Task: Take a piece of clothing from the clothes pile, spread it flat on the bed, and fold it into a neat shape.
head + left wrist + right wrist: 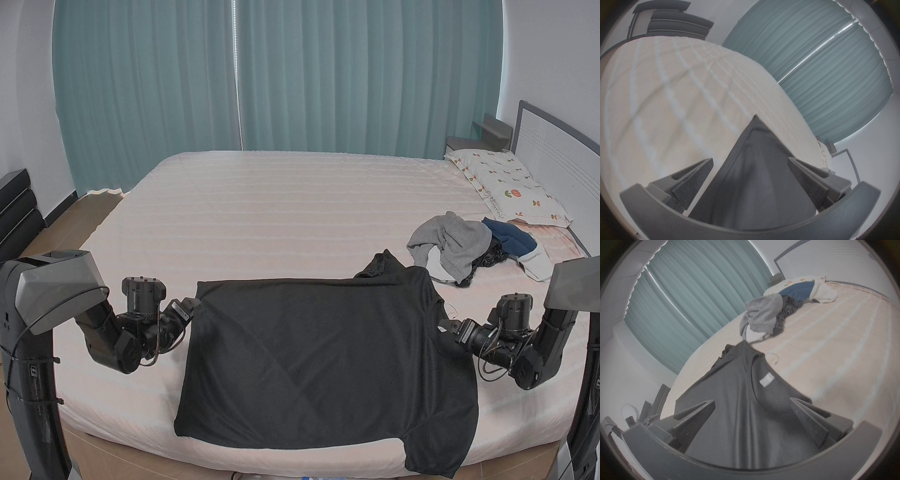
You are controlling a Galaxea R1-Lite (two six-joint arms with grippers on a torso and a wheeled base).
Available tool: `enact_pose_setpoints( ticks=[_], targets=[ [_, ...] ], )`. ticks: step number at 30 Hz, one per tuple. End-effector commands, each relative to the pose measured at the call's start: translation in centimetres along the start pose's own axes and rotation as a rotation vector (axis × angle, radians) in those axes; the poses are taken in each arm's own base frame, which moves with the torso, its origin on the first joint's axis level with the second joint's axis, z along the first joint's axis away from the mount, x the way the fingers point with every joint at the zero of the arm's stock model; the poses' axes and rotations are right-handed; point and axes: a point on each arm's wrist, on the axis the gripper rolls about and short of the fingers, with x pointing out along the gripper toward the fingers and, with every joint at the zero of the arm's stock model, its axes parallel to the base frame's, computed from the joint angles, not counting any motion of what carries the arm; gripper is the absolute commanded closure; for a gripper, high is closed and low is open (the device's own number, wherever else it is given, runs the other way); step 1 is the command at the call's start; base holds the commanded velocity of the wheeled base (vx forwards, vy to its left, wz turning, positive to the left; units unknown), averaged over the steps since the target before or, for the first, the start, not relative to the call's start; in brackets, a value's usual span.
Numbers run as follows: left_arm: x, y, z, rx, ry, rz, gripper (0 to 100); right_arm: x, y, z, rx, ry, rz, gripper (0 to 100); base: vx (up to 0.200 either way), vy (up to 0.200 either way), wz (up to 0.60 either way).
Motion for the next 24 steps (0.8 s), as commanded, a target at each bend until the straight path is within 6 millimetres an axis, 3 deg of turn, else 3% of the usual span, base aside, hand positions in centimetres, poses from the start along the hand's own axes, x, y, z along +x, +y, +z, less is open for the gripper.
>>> enact_pose_setpoints(
  ticks=[1,4,13,24],
  targets=[
    [-11.7,2.1,-5.3,-0.007,0.209,-0.008,0,-8.4,-2.2,-3.9,0.039,0.211,0.086,0,0.000,0.000,0.00],
    [-12.6,3.2,-6.3,-0.037,0.285,-0.013,0,-8.9,-2.6,-4.7,0.046,0.240,0.094,0,0.000,0.000,0.00],
    [-13.3,4.7,-7.1,-0.032,0.286,-0.049,0,-8.7,-3.2,-4.8,0.150,0.244,0.067,0,-0.200,0.000,0.00],
    [-11.9,5.8,-7.7,0.015,0.269,0.013,0,-8.4,-3.5,-5.2,0.146,0.265,0.052,0,0.000,0.000,0.00]
  ],
)
